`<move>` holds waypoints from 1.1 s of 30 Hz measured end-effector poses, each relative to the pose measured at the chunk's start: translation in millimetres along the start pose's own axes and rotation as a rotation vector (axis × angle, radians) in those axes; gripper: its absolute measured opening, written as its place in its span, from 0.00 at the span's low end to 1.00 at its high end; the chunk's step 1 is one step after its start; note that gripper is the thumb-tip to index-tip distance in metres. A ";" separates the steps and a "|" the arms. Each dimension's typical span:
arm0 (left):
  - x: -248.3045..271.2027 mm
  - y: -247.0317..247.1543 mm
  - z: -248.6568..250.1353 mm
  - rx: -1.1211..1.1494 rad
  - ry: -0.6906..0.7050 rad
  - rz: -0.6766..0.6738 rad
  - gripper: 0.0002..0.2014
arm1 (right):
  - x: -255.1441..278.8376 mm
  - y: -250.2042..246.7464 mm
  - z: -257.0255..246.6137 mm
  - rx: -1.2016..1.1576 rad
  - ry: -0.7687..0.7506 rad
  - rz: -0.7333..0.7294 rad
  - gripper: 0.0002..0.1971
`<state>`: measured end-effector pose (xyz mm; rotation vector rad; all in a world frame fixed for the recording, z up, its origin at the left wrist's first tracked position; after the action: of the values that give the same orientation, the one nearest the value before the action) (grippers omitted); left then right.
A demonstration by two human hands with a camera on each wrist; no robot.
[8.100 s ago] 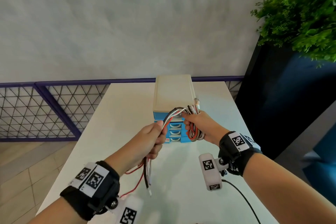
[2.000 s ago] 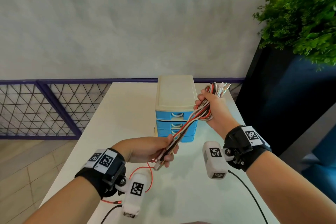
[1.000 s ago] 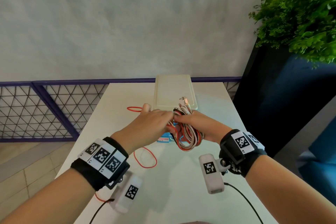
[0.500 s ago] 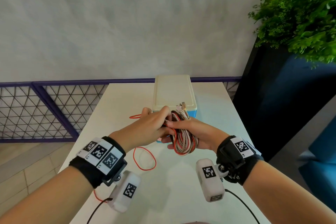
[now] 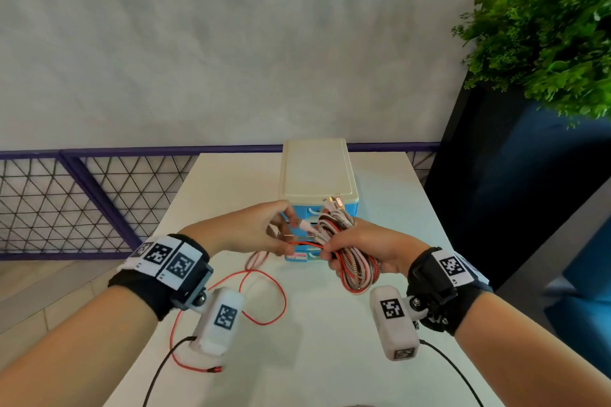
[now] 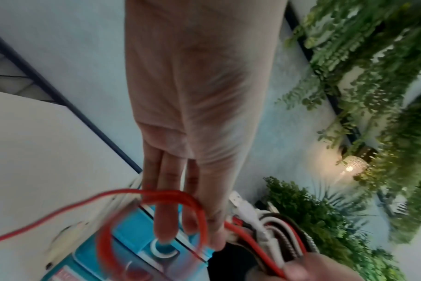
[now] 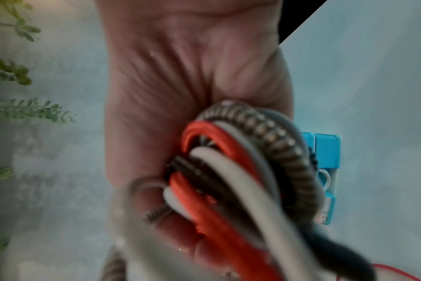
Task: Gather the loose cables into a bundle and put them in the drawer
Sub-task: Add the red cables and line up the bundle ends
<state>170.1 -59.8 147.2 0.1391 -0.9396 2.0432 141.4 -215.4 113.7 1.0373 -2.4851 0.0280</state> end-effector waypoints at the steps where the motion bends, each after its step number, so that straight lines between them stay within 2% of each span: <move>1: 1.7 -0.6 -7.3 0.035 -0.013 -0.004 0.12 | 1.2 -3.8 1.9 -0.027 -0.004 0.004 0.01; 3: 3.5 -1.8 -17.4 0.065 -0.034 0.022 0.03 | 3.8 -10.3 2.0 -0.093 -0.034 0.010 0.04; 4: 4.6 -3.0 -19.4 0.074 -0.026 0.048 0.03 | 4.7 -13.0 0.9 -0.121 -0.049 0.014 0.06; 8: 7.4 -10.0 -34.2 0.070 -0.007 0.126 0.15 | 9.5 -25.1 -7.3 -0.174 -0.108 0.063 0.00; 14: 21.9 -19.7 -79.1 0.044 -0.062 0.195 0.10 | 22.0 -54.7 -13.5 -0.175 -0.159 0.228 0.06; 16: 21.7 -17.1 -91.4 -0.070 -0.137 0.174 0.08 | 24.7 -57.4 -14.2 -0.166 -0.161 0.260 0.05; 18: 19.6 -11.8 -102.3 -0.332 -0.309 0.106 0.05 | 22.0 -51.9 -15.7 -0.150 -0.164 0.256 0.03; 20: 16.0 -4.9 -109.5 -0.512 -0.425 0.019 0.23 | 17.4 -46.2 -16.5 -0.139 -0.170 0.257 0.03; 21: 14.6 -3.5 -111.0 -0.511 -0.438 0.006 0.29 | 16.0 -45.4 -17.0 -0.139 -0.176 0.270 0.02; 22: 13.7 -4.0 -110.1 -0.464 -0.419 0.019 0.28 | 16.1 -46.1 -17.8 -0.148 -0.186 0.288 0.02; 25: 18.0 -5.1 -104.4 -0.319 -0.329 0.032 0.11 | 21.7 -59.9 -22.1 -0.183 -0.234 0.369 0.02; 26: 20.4 -5.9 -106.5 -0.278 -0.307 0.042 0.10 | 24.9 -66.1 -23.0 -0.193 -0.244 0.401 0.02; 29: 27.8 -4.9 -111.4 -0.070 -0.205 0.090 0.11 | 32.1 -82.1 -22.5 -0.214 -0.248 0.503 0.05; 31: 31.0 -4.0 -113.7 -0.027 -0.181 0.148 0.11 | 34.5 -86.6 -21.3 -0.192 -0.227 0.558 0.04; 33: 32.9 -4.8 -112.0 0.118 -0.146 0.214 0.20 | 36.4 -88.4 -19.9 -0.161 -0.205 0.622 0.03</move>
<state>179.1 38.1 84.0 0.2643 -0.9566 2.3128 186.8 -299.6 133.2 0.1822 -2.8418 -0.0900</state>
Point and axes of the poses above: each hand's wrist, its own x-axis away from the middle knuckle, its own y-axis out of the palm, z = x × y, the point moved 7 cm from there along -x, towards the middle knuckle, and after that the axes turned 13 degrees about -z, right-handed, at the moved point
